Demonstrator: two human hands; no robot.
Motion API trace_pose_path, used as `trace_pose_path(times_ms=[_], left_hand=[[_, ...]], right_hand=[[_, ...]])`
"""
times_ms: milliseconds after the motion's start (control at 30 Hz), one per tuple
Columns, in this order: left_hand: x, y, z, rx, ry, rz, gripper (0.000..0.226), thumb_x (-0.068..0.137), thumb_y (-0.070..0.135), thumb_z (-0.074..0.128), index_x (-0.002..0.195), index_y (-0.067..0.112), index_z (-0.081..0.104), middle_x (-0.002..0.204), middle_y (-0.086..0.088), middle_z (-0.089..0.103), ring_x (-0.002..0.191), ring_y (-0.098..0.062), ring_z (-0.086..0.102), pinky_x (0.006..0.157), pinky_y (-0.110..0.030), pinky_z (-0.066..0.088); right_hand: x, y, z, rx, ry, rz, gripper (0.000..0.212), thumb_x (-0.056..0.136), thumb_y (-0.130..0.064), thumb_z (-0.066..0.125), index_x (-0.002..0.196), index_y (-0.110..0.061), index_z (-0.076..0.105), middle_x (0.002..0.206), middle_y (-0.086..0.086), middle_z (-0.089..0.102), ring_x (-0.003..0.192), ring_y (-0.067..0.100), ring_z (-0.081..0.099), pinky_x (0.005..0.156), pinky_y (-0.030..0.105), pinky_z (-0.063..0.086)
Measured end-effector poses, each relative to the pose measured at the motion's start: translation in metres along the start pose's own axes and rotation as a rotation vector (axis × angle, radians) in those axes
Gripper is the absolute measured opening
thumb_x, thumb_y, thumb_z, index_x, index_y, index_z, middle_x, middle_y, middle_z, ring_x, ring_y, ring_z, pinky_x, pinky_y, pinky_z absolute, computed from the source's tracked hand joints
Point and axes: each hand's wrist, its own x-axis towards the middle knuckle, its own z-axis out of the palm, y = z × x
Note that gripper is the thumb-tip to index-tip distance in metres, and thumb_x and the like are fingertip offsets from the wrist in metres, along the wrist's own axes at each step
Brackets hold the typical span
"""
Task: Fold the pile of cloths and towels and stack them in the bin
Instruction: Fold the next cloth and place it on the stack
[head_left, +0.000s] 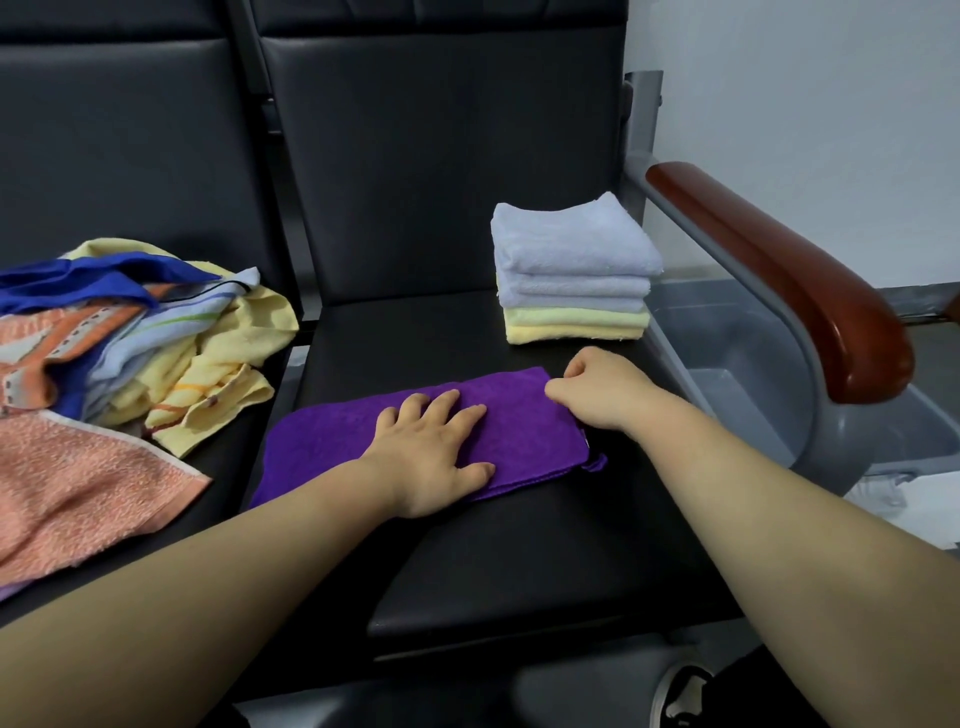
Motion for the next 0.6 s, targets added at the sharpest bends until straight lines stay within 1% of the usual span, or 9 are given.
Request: trace_pose_path(times_ms=[67, 133, 200, 267, 333, 433, 533, 567, 600], left_hand=[[-0.001, 0.000, 0.000, -0.049, 0.047, -0.020, 0.080, 0.090, 0.076, 0.040, 0.158, 0.040, 0.019, 0.168, -0.001, 0.014, 0.153, -0.031, 0.015, 0.121, -0.053, 0.019], [0.000, -0.002, -0.003, -0.071, 0.184, -0.086, 0.072, 0.090, 0.072, 0.046, 0.151, 0.034, 0.036, 0.158, -0.002, 0.033, 0.143, -0.031, 0.033, 0.114, -0.050, 0.033], [0.004, -0.012, -0.010, -0.115, 0.331, -0.206, 0.059, 0.093, 0.062, 0.051, 0.140, 0.027, 0.048, 0.141, -0.005, 0.045, 0.128, -0.032, 0.047, 0.103, -0.047, 0.045], [0.009, -0.028, -0.017, -0.213, 0.365, -0.311, 0.051, 0.096, 0.052, 0.053, 0.137, 0.022, 0.051, 0.133, -0.006, 0.047, 0.119, -0.033, 0.055, 0.096, -0.046, 0.050], [0.010, -0.043, -0.020, -0.262, 0.321, -0.372, 0.047, 0.098, 0.046, 0.054, 0.137, 0.021, 0.051, 0.134, -0.007, 0.046, 0.113, -0.033, 0.060, 0.092, -0.044, 0.052], [0.014, -0.051, -0.014, -0.250, 0.288, -0.379, 0.040, 0.098, 0.042, 0.054, 0.133, 0.021, 0.054, 0.130, -0.006, 0.052, 0.111, -0.031, 0.061, 0.089, -0.042, 0.053], [0.024, -0.052, -0.011, -0.262, 0.269, -0.401, 0.023, 0.098, 0.037, 0.052, 0.113, 0.022, 0.061, 0.114, -0.004, 0.065, 0.102, -0.029, 0.062, 0.082, -0.039, 0.052], [0.026, -0.053, -0.012, -0.256, 0.267, -0.412, 0.018, 0.098, 0.036, 0.052, 0.105, 0.021, 0.061, 0.111, -0.005, 0.065, 0.098, -0.028, 0.062, 0.079, -0.038, 0.052], [0.029, -0.054, -0.013, -0.244, 0.270, -0.411, 0.016, 0.098, 0.035, 0.053, 0.099, 0.021, 0.060, 0.110, -0.006, 0.063, 0.095, -0.028, 0.061, 0.079, -0.037, 0.051]], right_hand=[[0.005, -0.006, 0.007, -0.089, 0.078, -0.092, 0.038, 0.092, -0.038, 0.063, 0.126, -0.021, 0.061, 0.132, 0.005, 0.058, 0.110, 0.021, 0.058, 0.090, 0.038, 0.050], [0.010, -0.010, 0.019, -0.152, 0.101, -0.172, 0.048, 0.095, -0.038, 0.061, 0.141, -0.024, 0.054, 0.145, 0.004, 0.046, 0.130, 0.026, 0.047, 0.106, 0.043, 0.046], [0.015, -0.014, 0.029, -0.189, 0.098, -0.191, 0.052, 0.098, -0.039, 0.059, 0.147, -0.023, 0.050, 0.149, 0.006, 0.042, 0.135, 0.029, 0.042, 0.110, 0.046, 0.044], [0.020, -0.016, 0.035, -0.202, 0.085, -0.167, 0.052, 0.100, -0.039, 0.055, 0.149, -0.021, 0.048, 0.149, 0.008, 0.040, 0.135, 0.030, 0.042, 0.110, 0.047, 0.044], [0.024, -0.018, 0.039, -0.237, 0.084, -0.136, 0.049, 0.101, -0.038, 0.053, 0.145, -0.018, 0.051, 0.145, 0.009, 0.041, 0.133, 0.031, 0.042, 0.108, 0.047, 0.045], [0.032, -0.020, 0.040, -0.262, 0.088, -0.095, 0.038, 0.098, -0.036, 0.056, 0.131, -0.017, 0.060, 0.136, 0.008, 0.045, 0.126, 0.031, 0.044, 0.105, 0.046, 0.047], [0.040, -0.019, 0.039, -0.232, 0.069, -0.080, 0.026, 0.096, -0.031, 0.058, 0.118, -0.018, 0.063, 0.131, 0.007, 0.049, 0.121, 0.031, 0.048, 0.100, 0.043, 0.048], [0.041, -0.018, 0.038, -0.208, 0.065, -0.084, 0.023, 0.095, -0.028, 0.058, 0.115, -0.018, 0.063, 0.127, 0.006, 0.052, 0.117, 0.030, 0.051, 0.095, 0.041, 0.049], [0.043, -0.016, 0.036, -0.181, 0.068, -0.091, 0.018, 0.095, -0.026, 0.058, 0.110, -0.018, 0.062, 0.121, 0.004, 0.056, 0.109, 0.028, 0.055, 0.087, 0.038, 0.050]])
